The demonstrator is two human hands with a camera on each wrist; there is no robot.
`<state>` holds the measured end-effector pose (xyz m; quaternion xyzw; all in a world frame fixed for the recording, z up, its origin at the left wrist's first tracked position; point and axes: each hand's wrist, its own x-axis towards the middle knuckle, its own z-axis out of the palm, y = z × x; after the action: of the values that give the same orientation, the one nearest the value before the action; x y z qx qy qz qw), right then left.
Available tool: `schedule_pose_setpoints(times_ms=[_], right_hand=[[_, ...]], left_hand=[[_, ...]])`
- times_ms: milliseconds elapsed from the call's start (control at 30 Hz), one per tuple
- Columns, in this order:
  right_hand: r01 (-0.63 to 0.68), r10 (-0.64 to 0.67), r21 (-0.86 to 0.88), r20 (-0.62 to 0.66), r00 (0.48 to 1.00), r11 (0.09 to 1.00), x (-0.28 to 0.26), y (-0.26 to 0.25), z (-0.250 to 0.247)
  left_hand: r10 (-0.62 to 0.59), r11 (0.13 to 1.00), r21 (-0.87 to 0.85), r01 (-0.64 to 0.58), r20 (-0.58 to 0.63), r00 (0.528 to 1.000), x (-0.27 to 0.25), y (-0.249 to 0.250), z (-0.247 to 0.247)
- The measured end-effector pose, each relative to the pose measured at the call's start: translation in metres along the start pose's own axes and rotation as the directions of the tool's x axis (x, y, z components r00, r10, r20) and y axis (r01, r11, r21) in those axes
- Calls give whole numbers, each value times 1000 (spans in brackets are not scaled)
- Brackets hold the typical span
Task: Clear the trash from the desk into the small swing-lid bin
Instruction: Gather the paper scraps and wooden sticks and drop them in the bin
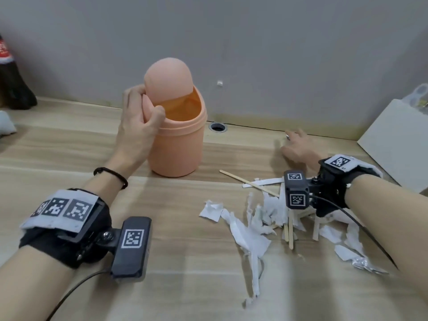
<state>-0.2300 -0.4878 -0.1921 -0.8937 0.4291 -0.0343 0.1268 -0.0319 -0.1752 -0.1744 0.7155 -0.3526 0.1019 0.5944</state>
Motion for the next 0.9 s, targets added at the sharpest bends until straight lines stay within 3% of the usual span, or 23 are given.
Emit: schedule_pose_setpoints(times_ms=[167, 367, 600, 767, 900], right_hand=[[-55, 55, -28, 16, 998, 998, 22, -3, 9], [-33, 33, 7, -100, 994, 999, 26, -8, 3], [-60, 60, -9, -44, 997, 998, 18, -24, -1], [8, 7, -115, 135, 991, 993, 0, -42, -7], [11, -7, -38, 82, 997, 999, -14, -46, -11]], left_hand=[[20, 998, -64, -20, -6, 1000, 12, -7, 11], [42, 994, -105, -42, -1, 999, 21, -11, 21], [53, 992, -116, -54, -12, 999, 21, -13, 25], [50, 991, -125, -52, -18, 999, 21, -12, 27], [42, 990, -132, -42, -3, 999, 18, -8, 27]])
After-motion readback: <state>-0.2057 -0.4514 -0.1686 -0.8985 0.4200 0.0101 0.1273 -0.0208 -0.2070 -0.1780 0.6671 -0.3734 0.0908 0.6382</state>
